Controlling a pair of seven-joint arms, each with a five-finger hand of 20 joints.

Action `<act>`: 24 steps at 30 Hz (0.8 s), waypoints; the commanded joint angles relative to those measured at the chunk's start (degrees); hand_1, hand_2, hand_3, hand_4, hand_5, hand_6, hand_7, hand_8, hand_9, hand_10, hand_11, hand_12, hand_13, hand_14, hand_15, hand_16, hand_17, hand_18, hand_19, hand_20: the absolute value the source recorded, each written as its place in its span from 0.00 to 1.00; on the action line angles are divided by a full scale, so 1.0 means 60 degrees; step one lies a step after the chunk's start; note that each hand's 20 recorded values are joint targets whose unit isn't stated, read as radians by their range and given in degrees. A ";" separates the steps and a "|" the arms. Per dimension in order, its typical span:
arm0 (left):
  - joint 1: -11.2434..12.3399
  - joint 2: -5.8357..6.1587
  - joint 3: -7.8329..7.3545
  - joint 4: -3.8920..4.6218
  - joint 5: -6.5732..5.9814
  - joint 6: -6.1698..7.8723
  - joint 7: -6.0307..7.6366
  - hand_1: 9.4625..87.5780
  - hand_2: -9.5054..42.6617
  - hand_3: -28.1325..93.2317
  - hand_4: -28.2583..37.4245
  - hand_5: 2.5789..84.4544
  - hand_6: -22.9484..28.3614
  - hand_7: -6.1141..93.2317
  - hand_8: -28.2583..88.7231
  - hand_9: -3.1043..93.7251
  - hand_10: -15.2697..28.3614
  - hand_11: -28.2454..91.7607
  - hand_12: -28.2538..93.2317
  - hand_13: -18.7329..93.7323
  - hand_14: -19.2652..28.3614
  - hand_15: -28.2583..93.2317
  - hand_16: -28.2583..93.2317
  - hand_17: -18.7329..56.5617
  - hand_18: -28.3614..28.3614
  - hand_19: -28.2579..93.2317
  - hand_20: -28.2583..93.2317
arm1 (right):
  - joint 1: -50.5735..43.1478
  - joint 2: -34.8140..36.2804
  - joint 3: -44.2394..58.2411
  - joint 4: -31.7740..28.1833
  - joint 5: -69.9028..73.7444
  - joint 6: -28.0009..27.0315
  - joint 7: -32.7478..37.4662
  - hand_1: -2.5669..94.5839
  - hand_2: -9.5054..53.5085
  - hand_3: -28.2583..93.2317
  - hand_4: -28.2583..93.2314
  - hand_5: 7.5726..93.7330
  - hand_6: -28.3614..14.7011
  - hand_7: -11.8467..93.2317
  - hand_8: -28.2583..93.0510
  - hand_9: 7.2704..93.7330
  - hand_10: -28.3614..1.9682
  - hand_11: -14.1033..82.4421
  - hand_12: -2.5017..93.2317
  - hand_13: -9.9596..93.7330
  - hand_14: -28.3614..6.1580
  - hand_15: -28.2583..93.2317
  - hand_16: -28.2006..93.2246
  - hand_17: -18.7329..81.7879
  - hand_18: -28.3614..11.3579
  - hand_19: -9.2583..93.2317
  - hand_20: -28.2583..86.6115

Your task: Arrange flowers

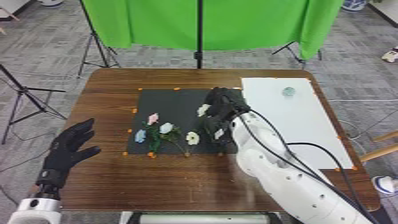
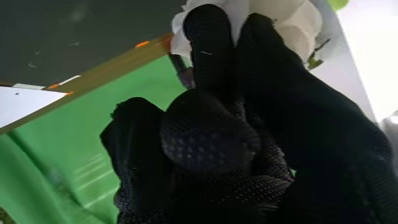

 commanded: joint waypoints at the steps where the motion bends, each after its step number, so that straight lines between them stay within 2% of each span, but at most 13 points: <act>1: 0.0118 -0.0108 -0.0135 -0.0025 -0.0001 -0.0419 -0.0294 0.55 0.00 0.77 0.36 0.36 0.47 0.28 0.15 0.31 0.53 0.39 0.33 0.42 0.65 0.38 0.24 0.41 0.65 0.29 0.43 | 0.0083 0.0090 0.0093 -0.0031 -0.0151 -0.0430 -0.0060 0.61 0.00 0.72 0.09 0.78 0.64 0.34 0.30 0.90 0.64 0.23 0.46 0.95 0.77 0.75 0.54 0.79 0.34 1.00 0.78; 6: 0.0152 -0.0121 -0.0189 -0.0056 0.0020 -0.0518 -0.0385 0.54 0.00 0.76 0.36 0.36 0.47 0.27 0.15 0.31 0.53 0.39 0.33 0.42 0.65 0.38 0.24 0.40 0.66 0.29 0.43 | 0.0059 0.0259 0.0151 -0.0130 -0.0118 -0.0757 -0.0011 0.59 0.00 0.71 0.09 0.76 0.65 0.33 0.30 0.87 0.62 0.25 0.43 0.94 0.77 0.75 0.53 0.78 0.34 1.00 0.77; 12: 0.0190 -0.0130 -0.0270 -0.0083 0.0019 -0.0692 -0.0449 0.52 0.00 0.76 0.37 0.35 0.47 0.26 0.15 0.30 0.53 0.38 0.33 0.42 0.66 0.37 0.24 0.39 0.66 0.28 0.42 | 0.0098 0.0305 0.0238 -0.0223 -0.0086 -0.1470 -0.0051 0.57 0.00 0.70 0.10 0.75 0.65 0.32 0.29 0.84 0.57 0.31 0.35 0.94 0.77 0.74 0.53 0.78 0.34 1.00 0.76; 18: 0.0129 -0.0096 -0.0277 -0.0063 0.0008 -0.0802 -0.0505 0.51 0.00 0.76 0.37 0.35 0.47 0.26 0.15 0.31 0.53 0.38 0.34 0.42 0.66 0.37 0.24 0.38 0.66 0.28 0.42 | 0.0106 0.0354 0.0317 -0.0311 -0.0119 -0.1921 -0.0092 0.52 0.00 0.74 0.09 0.72 0.67 0.30 0.27 0.81 0.52 0.34 0.28 0.94 0.77 0.72 0.53 0.77 0.33 1.00 0.75; 22: 0.0137 -0.0091 -0.0279 -0.0059 -0.0002 -0.0807 -0.0514 0.50 0.00 0.76 0.37 0.35 0.47 0.26 0.15 0.31 0.53 0.38 0.34 0.42 0.66 0.37 0.25 0.38 0.66 0.27 0.41 | 0.0116 0.0438 0.0357 -0.0362 -0.0172 -0.2001 -0.0160 0.49 0.00 0.77 0.08 0.70 0.68 0.29 0.24 0.80 0.52 0.35 0.26 0.94 0.77 0.72 0.53 0.77 0.33 1.00 0.75; 24: 0.0144 -0.0087 -0.0292 -0.0059 -0.0009 -0.0850 -0.0538 0.50 0.00 0.76 0.37 0.35 0.47 0.26 0.15 0.31 0.53 0.38 0.34 0.42 0.66 0.37 0.25 0.38 0.66 0.27 0.41 | 0.0128 0.0507 0.0383 -0.0445 -0.0126 -0.2080 -0.0129 0.48 0.00 0.78 0.08 0.69 0.69 0.29 0.20 0.79 0.51 0.35 0.26 0.94 0.77 0.72 0.54 0.77 0.33 1.00 0.75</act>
